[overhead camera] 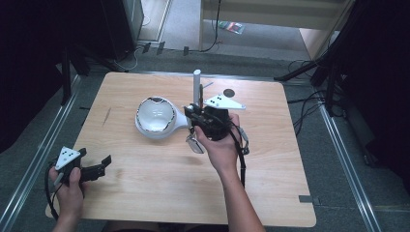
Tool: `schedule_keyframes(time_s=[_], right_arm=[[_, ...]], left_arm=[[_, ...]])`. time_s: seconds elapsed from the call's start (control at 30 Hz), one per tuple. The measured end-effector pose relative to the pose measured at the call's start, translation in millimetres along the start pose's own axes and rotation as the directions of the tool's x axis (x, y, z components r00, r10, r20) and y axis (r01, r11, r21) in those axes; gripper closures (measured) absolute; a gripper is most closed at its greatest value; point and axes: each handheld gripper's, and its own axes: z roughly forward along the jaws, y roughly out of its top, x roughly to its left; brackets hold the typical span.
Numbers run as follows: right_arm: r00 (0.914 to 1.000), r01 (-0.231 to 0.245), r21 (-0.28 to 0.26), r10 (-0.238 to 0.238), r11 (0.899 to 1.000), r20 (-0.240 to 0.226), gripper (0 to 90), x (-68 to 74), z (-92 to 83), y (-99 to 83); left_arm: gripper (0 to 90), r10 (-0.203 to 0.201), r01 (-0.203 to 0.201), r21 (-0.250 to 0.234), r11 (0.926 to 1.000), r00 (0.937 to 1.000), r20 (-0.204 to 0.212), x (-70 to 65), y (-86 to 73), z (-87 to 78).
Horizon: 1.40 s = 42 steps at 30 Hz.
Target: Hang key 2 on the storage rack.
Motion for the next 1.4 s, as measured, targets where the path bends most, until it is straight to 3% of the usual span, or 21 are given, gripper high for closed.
schedule_keyframes(time_s=[0.1, 0.7, 0.93, 1.4], right_arm=[[0.9989, -0.023, -0.01, 0.023, 1.0, -0.041, 75.2, -7.3, 0.4, 0.7], [0.9913, -0.06, -0.015, 0.057, 0.998, -0.119, 75.2, -42.5, 13.8, -2.4], [0.9883, -0.09, -0.014, 0.087, 0.996, -0.125, 75.2, -53.3, 18.4, -3.8], [0.987, -0.085, 0.004, 0.085, 0.996, -0.136, 75.2, -66.0, 29.4, -6.8]], left_arm=[[0.0, 0.002, -0.002, 0.0, 1.0, 1.0, 0.0, 0.0, 0.0, 0.0], [0.0, 0.004, -0.004, 0.006, 1.0, 1.0, 0.001, 0.0, 0.1, -0.4], [0.0, 0.006, -0.006, 0.006, 1.0, 1.0, 0.001, -0.1, 0.1, -0.4], [0.0, 0.008, -0.008, 0.003, 1.0, 1.0, -0.001, -0.6, 0.0, 0.2]])
